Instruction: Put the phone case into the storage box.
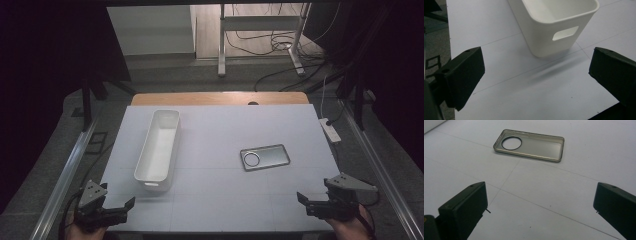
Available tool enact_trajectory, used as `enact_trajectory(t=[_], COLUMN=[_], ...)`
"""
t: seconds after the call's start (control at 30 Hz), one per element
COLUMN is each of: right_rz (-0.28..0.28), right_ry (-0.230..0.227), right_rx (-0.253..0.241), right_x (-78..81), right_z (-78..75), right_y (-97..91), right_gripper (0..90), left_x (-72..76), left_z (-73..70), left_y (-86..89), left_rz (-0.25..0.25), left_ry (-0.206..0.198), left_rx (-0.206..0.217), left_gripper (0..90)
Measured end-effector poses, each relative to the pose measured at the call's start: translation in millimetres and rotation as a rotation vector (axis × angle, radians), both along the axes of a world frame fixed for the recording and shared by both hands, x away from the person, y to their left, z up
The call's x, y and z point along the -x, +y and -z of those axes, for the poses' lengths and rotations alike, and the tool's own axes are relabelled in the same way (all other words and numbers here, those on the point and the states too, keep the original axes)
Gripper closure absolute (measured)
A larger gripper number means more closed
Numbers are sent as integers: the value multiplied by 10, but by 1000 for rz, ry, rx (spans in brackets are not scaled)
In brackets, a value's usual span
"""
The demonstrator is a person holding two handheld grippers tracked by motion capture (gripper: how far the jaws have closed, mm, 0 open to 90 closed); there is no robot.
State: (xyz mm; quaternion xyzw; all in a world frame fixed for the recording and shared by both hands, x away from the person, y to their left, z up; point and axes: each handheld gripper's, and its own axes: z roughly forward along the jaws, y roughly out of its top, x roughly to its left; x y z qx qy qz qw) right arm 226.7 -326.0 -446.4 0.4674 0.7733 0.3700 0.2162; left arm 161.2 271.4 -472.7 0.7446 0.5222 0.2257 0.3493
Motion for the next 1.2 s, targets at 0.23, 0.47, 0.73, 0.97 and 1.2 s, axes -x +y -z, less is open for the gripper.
enact_trajectory(t=[0.23,0.47,0.73,0.97,1.2], right_rz=[3,-5,-21,-29,-49], right_ry=[1,13,27,35,44], right_rx=[-4,5,5,-3,-5], right_x=[-1,-16,-55,-89,-148], right_z=[-3,-1,-2,-21,-28], right_y=[-2,10,45,63,92], right_gripper=[0,0,0,0,0], left_x=[2,1,2,2,1], left_z=[0,0,0,1,1], left_y=[0,-1,9,13,12], left_rz=[2,5,1,2,3], left_ry=[-2,-1,-2,-2,-2], left_rx=[1,0,10,12,13], left_gripper=[11,11,10,9,9])
